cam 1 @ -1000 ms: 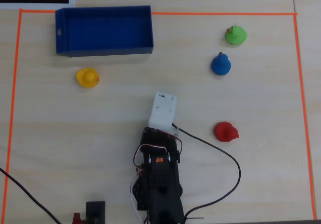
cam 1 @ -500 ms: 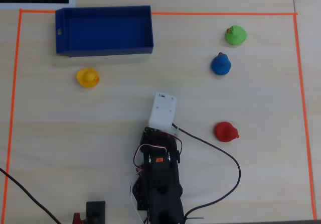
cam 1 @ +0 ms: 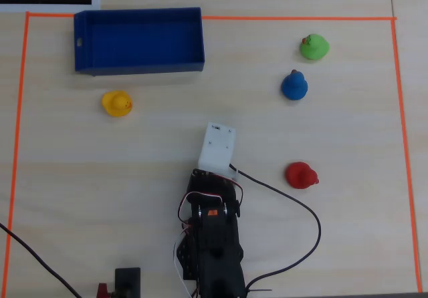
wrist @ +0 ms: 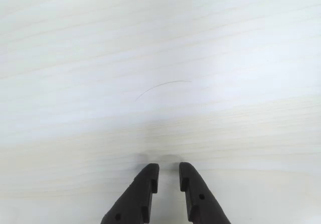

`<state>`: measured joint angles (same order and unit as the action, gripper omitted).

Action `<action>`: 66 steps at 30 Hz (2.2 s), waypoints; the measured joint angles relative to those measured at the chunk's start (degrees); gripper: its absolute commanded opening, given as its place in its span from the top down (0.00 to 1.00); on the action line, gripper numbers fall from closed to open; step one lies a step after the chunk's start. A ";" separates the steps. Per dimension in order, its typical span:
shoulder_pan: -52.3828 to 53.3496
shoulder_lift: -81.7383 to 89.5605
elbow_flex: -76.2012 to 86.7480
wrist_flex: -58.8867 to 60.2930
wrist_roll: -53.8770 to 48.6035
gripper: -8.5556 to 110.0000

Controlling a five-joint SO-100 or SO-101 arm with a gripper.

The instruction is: Grasp red duck and put it into box.

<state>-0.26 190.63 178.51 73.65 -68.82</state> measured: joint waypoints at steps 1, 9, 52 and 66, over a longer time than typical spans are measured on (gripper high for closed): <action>0.00 0.00 0.00 0.00 0.00 0.91; 0.00 0.00 0.00 0.00 0.00 0.89; 61.96 -67.76 -80.33 2.81 -30.94 0.63; 67.50 -73.30 -69.96 -1.49 -37.00 0.63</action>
<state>67.24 117.33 108.54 72.16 -105.82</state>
